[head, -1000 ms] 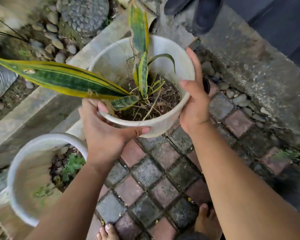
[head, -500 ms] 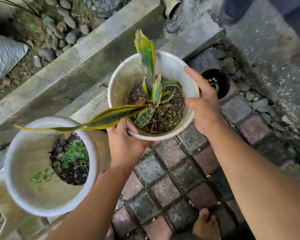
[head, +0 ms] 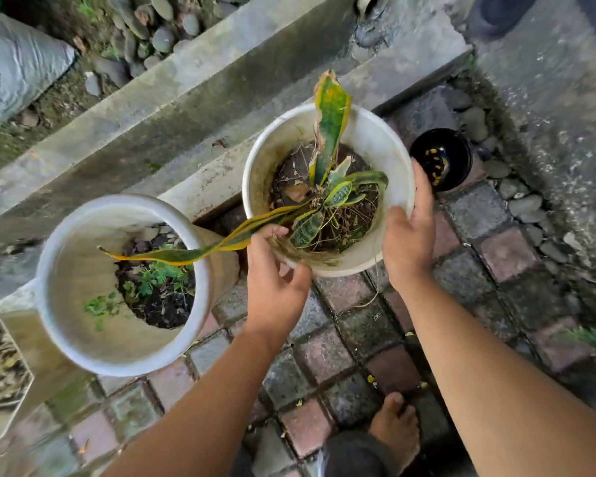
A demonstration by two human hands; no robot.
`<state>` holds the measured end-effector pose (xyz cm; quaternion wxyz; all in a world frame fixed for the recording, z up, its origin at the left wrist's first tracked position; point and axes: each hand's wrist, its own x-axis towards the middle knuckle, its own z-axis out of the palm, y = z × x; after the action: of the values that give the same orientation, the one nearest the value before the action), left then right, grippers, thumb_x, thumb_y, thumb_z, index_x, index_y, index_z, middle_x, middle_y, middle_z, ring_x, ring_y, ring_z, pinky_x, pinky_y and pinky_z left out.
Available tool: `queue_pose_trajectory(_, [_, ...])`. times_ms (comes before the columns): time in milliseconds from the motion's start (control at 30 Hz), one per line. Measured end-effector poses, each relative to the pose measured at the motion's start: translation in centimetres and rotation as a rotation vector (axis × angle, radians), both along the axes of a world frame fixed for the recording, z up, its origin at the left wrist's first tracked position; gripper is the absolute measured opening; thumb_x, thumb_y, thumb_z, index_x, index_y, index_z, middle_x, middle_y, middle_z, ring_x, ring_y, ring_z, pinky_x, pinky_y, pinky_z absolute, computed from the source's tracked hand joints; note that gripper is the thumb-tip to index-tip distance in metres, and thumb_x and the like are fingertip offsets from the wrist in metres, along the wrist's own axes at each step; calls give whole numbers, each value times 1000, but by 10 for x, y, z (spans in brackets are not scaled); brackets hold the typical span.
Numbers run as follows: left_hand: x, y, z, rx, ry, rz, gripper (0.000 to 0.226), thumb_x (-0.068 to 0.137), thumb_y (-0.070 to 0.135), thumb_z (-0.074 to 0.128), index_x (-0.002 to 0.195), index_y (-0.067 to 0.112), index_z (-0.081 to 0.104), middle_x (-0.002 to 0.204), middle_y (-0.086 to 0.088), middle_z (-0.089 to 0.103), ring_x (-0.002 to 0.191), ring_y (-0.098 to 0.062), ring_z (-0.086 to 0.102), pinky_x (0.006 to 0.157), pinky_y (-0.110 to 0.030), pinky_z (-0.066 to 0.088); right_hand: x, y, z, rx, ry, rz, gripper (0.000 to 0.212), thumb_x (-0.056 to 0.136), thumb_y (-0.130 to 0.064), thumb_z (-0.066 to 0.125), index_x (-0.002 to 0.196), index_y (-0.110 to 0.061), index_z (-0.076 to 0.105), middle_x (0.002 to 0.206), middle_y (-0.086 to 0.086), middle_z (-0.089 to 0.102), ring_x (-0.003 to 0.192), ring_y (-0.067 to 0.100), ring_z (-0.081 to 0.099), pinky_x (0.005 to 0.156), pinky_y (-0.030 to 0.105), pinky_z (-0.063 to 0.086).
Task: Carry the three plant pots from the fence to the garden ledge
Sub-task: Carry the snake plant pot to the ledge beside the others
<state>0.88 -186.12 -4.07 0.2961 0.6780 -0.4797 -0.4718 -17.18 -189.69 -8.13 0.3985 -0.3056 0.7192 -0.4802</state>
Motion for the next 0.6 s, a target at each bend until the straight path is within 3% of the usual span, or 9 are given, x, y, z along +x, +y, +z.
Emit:
queue_pose_trajectory(33, [-1,-2,1,9,-14,10,45,90,10,58,116,44,44,127,-29,55,95,-24,58,79,-34,51,-2,1,0,1,23,11,69,96,11,40,160,-15,41,136,-28,54,108,-26,58,97,-3,42])
queue_pose_trajectory(67, [-2,-4,2,16,-42,13,47,94,4,56,117,44,42,126,-33,55,87,-25,55,76,-37,49,-3,1,1,-4,34,23,69,96,9,41,160,-15,42,136,-27,53,105,-33,54,91,-3,45])
queue_pose_trajectory(167, [-2,-14,6,55,-96,6,58,97,-10,50,112,46,41,125,-37,54,80,-40,52,77,-44,51,-2,2,2,-1,32,15,70,93,13,40,159,-10,43,121,-51,52,94,-36,55,78,-9,40])
queue_pose_trajectory(200, [-1,-17,7,67,-100,-12,60,96,-12,49,113,46,41,125,-37,53,87,-45,55,82,-50,54,-1,5,1,-1,46,-8,71,92,13,40,159,-8,42,119,-51,53,94,-35,56,79,-8,41])
queue_pose_trajectory(267, [4,-27,10,62,-93,-63,57,95,-14,48,120,38,43,129,-34,53,107,-49,58,98,-61,52,1,14,-2,12,68,-69,75,90,13,38,161,-11,40,128,-34,56,101,-27,60,89,-1,45])
queue_pose_trajectory(333, [9,-38,8,33,-116,-143,54,94,-15,49,128,27,44,135,-22,55,123,-40,56,109,-57,46,0,20,-1,63,56,-118,80,90,12,38,164,-20,36,141,-14,59,119,-4,64,109,23,51])
queue_pose_trajectory(400, [9,-43,5,13,-120,-179,53,94,-17,49,132,19,47,140,-15,55,129,-32,54,113,-53,44,-4,22,1,103,66,-111,83,90,13,39,164,-25,34,153,0,54,136,19,58,119,43,46])
queue_pose_trajectory(467, [7,-43,5,20,-93,-171,52,95,-17,47,131,21,47,140,-16,55,131,-36,53,113,-57,45,-9,20,3,137,101,-58,86,92,15,40,164,-30,31,158,3,51,139,24,56,119,42,46])
queue_pose_trajectory(600, [4,-40,7,42,-68,-139,55,96,-15,44,126,30,43,140,-15,55,130,-37,54,112,-57,46,-23,15,4,211,135,41,90,96,12,45,163,-45,26,146,-12,50,125,7,53,106,21,43])
